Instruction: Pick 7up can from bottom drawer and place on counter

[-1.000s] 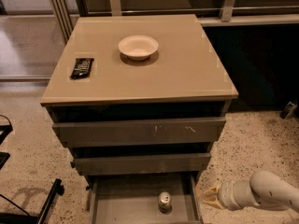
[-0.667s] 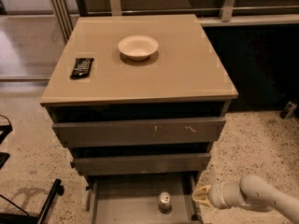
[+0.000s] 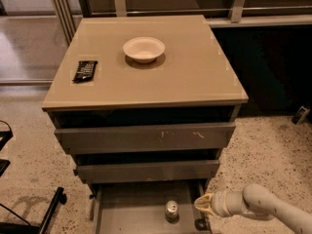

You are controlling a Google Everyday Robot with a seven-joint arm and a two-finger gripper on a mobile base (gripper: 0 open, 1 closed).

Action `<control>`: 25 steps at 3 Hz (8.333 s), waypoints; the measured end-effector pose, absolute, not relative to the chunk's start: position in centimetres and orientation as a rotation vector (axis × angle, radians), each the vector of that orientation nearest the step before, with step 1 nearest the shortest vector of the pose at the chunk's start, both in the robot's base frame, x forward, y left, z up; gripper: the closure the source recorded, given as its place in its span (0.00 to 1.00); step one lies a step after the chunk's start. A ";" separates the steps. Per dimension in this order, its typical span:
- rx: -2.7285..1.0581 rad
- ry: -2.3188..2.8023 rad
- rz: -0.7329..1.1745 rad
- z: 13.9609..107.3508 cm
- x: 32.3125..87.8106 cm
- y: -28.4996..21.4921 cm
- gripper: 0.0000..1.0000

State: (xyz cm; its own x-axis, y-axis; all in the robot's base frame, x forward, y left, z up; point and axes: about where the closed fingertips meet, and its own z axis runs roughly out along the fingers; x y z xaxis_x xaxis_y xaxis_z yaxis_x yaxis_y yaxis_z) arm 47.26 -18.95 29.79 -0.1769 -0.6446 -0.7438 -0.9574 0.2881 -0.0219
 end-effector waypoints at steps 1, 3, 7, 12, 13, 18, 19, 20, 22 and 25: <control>-1.443 1.903 0.592 28.2 47.1 -19.3 1.00; -1.451 1.872 0.608 24.2 47.5 -18.4 0.75; -1.481 1.778 0.739 20.4 48.7 -13.2 0.45; -1.480 1.726 0.843 18.6 49.3 -9.6 0.53; -1.480 1.726 0.843 18.6 49.3 -9.6 0.76; -1.452 1.638 0.930 39.7 46.9 -11.2 1.00; -1.492 1.627 0.867 42.6 48.1 -12.1 1.00; -1.490 1.627 0.870 42.5 48.0 -12.0 1.00; -1.409 1.665 0.877 54.0 48.6 -13.4 1.00; -1.429 1.638 0.812 77.0 47.9 -14.4 1.00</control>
Offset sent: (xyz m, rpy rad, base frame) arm 0.0046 -0.0055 -0.0635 -0.0129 -0.0345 0.0023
